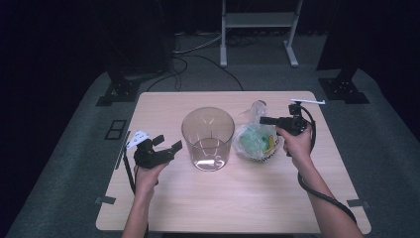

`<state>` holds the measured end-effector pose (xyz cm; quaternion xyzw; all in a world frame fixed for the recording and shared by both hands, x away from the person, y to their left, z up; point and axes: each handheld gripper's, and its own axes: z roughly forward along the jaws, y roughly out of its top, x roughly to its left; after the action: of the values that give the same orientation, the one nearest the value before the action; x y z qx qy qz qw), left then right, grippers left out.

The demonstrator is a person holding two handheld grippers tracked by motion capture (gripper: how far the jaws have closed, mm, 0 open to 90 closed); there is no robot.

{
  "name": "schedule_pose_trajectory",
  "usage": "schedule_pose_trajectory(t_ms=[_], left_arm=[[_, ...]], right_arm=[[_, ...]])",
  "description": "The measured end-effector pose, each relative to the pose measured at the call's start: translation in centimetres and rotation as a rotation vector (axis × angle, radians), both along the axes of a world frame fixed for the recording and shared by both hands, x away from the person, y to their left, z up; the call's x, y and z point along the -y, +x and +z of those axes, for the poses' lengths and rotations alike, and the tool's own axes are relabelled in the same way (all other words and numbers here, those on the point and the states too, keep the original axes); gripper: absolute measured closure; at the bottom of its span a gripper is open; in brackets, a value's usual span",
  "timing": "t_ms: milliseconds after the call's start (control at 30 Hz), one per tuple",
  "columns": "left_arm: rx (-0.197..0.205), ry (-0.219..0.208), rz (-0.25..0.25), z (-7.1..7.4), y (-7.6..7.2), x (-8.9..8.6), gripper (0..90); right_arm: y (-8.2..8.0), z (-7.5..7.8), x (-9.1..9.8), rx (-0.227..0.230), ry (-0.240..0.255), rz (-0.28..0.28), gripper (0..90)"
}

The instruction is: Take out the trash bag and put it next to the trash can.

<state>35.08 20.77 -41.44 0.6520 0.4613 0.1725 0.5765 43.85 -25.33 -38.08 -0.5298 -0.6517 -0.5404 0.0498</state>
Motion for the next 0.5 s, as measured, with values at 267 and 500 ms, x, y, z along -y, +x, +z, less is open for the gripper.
schedule_pose_trajectory(t_ms=[267,500], left_arm=[[-0.006,-0.003,-0.002,-0.14,0.05,0.12,9.8],[-0.003,-0.005,-0.006,-0.11,-0.02,0.22,9.8]], right_arm=[[-0.01,-0.73,-0.3,-0.015,-0.003,0.009,90.0],[-0.1,-0.78,-0.13,-0.015,0.01,0.019,73.3]])
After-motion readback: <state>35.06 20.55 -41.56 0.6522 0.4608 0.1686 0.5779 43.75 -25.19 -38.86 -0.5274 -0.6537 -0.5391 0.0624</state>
